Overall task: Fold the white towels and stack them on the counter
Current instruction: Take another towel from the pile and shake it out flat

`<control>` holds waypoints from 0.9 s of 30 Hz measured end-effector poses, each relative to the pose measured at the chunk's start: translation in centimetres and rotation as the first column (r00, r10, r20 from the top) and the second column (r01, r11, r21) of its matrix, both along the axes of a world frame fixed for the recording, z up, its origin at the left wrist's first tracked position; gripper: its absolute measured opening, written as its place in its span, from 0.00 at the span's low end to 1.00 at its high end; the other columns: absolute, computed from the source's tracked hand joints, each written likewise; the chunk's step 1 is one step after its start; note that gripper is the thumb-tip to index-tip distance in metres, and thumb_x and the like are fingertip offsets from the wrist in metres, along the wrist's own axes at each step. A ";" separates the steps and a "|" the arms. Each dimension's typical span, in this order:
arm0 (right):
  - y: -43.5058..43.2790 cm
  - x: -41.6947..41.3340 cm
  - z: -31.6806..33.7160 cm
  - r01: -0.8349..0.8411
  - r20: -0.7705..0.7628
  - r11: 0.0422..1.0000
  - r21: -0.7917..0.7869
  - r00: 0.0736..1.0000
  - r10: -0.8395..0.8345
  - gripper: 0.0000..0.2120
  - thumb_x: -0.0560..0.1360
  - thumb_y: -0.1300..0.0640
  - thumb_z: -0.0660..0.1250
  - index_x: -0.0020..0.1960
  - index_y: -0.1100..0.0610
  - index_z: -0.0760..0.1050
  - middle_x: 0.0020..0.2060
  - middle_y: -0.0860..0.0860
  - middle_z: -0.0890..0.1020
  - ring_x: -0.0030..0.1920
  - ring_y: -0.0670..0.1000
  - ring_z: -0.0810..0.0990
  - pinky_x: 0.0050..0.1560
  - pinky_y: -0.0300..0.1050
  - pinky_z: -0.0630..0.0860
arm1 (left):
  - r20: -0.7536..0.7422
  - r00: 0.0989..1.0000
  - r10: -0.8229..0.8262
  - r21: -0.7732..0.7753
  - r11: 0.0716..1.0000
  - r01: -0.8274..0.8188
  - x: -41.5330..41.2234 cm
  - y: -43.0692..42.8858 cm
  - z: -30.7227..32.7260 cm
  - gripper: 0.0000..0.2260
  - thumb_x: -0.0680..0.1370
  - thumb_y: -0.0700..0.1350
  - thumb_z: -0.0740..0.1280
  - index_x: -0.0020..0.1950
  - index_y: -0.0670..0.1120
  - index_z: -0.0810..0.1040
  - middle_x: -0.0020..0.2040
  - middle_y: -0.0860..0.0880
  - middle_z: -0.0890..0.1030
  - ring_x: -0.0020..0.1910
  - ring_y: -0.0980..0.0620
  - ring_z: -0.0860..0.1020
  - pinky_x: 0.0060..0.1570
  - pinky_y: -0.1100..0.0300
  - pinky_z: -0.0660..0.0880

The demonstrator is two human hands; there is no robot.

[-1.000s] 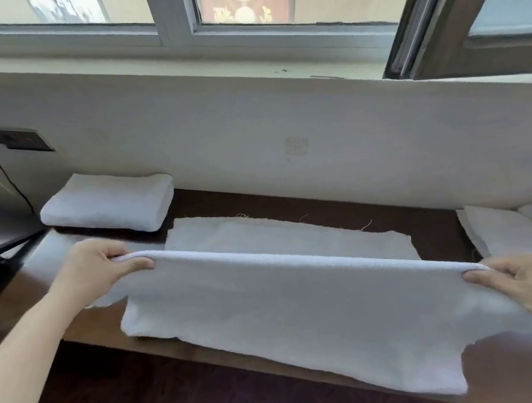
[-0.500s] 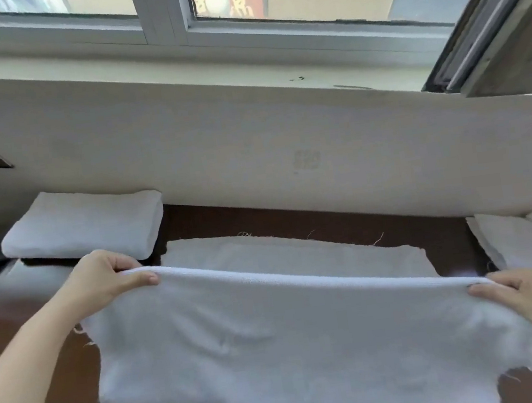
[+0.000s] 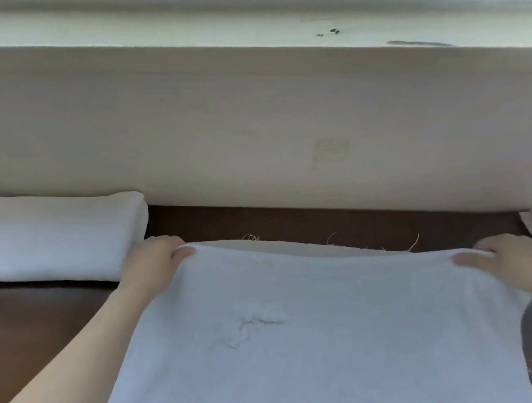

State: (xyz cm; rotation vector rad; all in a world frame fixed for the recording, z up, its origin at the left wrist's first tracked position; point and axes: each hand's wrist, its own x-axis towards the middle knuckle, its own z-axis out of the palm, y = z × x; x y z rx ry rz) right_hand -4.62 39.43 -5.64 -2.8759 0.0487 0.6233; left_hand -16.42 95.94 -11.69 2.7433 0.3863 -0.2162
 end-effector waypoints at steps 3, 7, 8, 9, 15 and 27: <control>-0.3 1.3 -1.4 -0.009 -0.003 1.000 0.009 1.000 0.009 0.27 0.66 0.28 0.66 0.32 0.53 0.78 0.29 0.52 0.80 0.34 0.53 0.79 0.39 0.50 0.74 | 0.085 0.996 -0.023 0.059 0.998 0.018 0.1 0.2 -2.0 0.13 0.83 0.53 0.61 0.48 0.47 0.80 0.41 0.49 0.78 0.42 0.43 0.77 0.41 0.47 0.75; -0.9 2.7 -3.5 -0.001 0.035 1.000 0.017 0.999 0.001 0.36 0.62 0.19 0.57 0.30 0.54 0.74 0.25 0.49 0.77 0.32 0.52 0.78 0.39 0.50 0.74 | 0.140 0.990 -0.031 0.132 0.991 0.012 0.4 0.1 -3.6 0.12 0.82 0.51 0.63 0.47 0.45 0.79 0.39 0.47 0.78 0.39 0.41 0.78 0.36 0.50 0.72; -1.0 2.9 -4.1 -0.007 0.046 1.000 0.005 0.999 0.007 0.36 0.62 0.19 0.56 0.30 0.53 0.74 0.25 0.48 0.77 0.32 0.51 0.78 0.40 0.50 0.73 | 0.148 0.988 -0.042 0.151 0.988 0.019 0.6 0.1 -3.9 0.12 0.82 0.50 0.64 0.47 0.44 0.80 0.39 0.47 0.79 0.39 0.41 0.77 0.35 0.50 0.71; -1.1 3.0 -4.7 -0.018 0.054 1.000 -0.009 0.998 0.018 0.35 0.65 0.20 0.57 0.30 0.52 0.74 0.26 0.47 0.77 0.34 0.50 0.78 0.41 0.50 0.73 | 0.152 0.987 -0.056 0.167 0.986 0.030 0.7 0.2 -4.4 0.12 0.81 0.50 0.65 0.47 0.44 0.81 0.39 0.46 0.79 0.39 0.40 0.77 0.35 0.51 0.71; -0.3 1.9 -7.9 0.014 0.102 0.991 -0.132 0.995 0.000 0.18 0.75 0.35 0.62 0.36 0.47 0.74 0.37 0.48 0.73 0.45 0.57 0.73 0.45 0.53 0.71 | 0.019 1.000 0.017 0.103 0.994 -0.018 1.9 0.6 -4.9 0.13 0.79 0.56 0.67 0.47 0.47 0.81 0.41 0.50 0.74 0.45 0.43 0.73 0.44 0.50 0.71; 1.2 0.3 -8.3 0.167 0.182 0.953 -0.254 0.976 -0.123 0.24 0.77 0.34 0.57 0.54 0.51 0.80 0.45 0.55 0.74 0.57 0.65 0.74 0.58 0.60 0.70 | -0.566 0.817 0.106 -0.100 0.976 -0.196 5.6 3.2 1.4 0.25 0.84 0.58 0.56 0.39 0.43 0.81 0.38 0.45 0.81 0.37 0.47 0.77 0.39 0.58 0.70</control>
